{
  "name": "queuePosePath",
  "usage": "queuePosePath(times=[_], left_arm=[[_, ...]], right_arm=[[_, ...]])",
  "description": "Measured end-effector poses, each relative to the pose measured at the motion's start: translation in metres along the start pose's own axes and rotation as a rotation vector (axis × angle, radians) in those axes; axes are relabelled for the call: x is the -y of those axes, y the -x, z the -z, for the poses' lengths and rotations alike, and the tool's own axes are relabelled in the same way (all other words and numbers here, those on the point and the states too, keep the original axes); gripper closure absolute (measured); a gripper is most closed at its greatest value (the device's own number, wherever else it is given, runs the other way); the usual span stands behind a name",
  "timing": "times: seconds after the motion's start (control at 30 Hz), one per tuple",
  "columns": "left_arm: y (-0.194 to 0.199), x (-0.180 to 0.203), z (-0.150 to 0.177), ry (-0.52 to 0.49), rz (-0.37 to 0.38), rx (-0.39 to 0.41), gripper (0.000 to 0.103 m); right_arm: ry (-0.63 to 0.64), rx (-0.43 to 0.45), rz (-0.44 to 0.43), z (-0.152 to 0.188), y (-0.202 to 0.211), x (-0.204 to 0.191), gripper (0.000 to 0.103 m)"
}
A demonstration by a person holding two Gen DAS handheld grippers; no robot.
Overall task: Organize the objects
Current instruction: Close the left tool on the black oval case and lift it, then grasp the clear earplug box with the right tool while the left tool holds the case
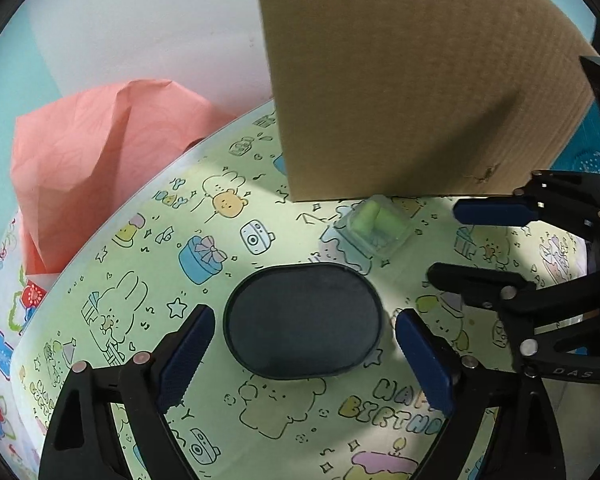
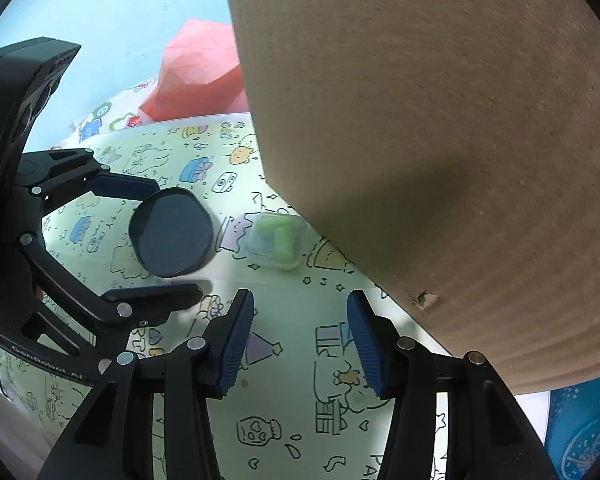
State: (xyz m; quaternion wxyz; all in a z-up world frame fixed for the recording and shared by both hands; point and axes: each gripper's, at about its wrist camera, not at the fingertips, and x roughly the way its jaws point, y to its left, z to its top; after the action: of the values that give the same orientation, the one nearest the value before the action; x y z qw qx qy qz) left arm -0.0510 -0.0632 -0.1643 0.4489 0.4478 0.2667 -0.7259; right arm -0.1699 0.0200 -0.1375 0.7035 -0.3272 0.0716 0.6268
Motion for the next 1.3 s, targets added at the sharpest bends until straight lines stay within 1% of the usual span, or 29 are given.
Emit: queuePosePath(times=[0.07,0.1,0.2,0.23,0.37,0.47,0.73,0.83,0.9,0.97,1.03,1.3], left_arm=[[-0.005,-0.006,0.0,0.023,-0.002,-0.014,0.016],[-0.006,-0.008,0.0,0.032,0.003,-0.017,0.016],[-0.004,-0.011,-0.001,0.044,0.013,0.0,0.023],[-0.003,-0.011,0.0,0.035,0.014,0.002,0.027],[0.002,-0.015,0.007,0.024,0.019,-0.001,0.027],[0.008,-0.021,0.014,0.02,-0.006,-0.005,0.027],[0.014,-0.046,0.027,0.074,-0.026,-0.012,0.027],[0.014,-0.052,0.03,0.085,-0.025,-0.013,0.027],[0.015,-0.046,0.033,0.087,-0.024,-0.008,0.027],[0.015,-0.041,0.032,0.086,-0.023,-0.005,0.027],[0.014,-0.042,0.03,0.084,-0.021,-0.003,0.027],[0.024,-0.028,0.025,0.083,-0.017,-0.004,0.027]], right_arm=[[0.006,-0.004,0.003,0.0,0.0,0.0,0.05],[0.014,-0.005,0.007,0.0,0.0,0.001,0.05],[0.03,-0.006,0.013,-0.001,0.001,-0.001,0.05],[0.034,-0.002,0.015,-0.002,0.002,-0.003,0.05],[0.048,0.002,0.015,-0.009,0.001,-0.009,0.05],[0.054,-0.006,0.013,-0.014,-0.003,-0.016,0.05],[0.098,-0.013,0.048,-0.028,-0.017,-0.036,0.05],[0.081,-0.016,0.06,-0.035,-0.027,-0.038,0.05],[0.066,-0.019,0.064,-0.039,-0.031,-0.036,0.05],[0.052,-0.017,0.053,-0.04,-0.035,-0.035,0.052],[0.055,-0.012,0.031,-0.041,-0.034,-0.035,0.059],[0.1,-0.021,-0.021,-0.034,-0.028,-0.041,0.059]])
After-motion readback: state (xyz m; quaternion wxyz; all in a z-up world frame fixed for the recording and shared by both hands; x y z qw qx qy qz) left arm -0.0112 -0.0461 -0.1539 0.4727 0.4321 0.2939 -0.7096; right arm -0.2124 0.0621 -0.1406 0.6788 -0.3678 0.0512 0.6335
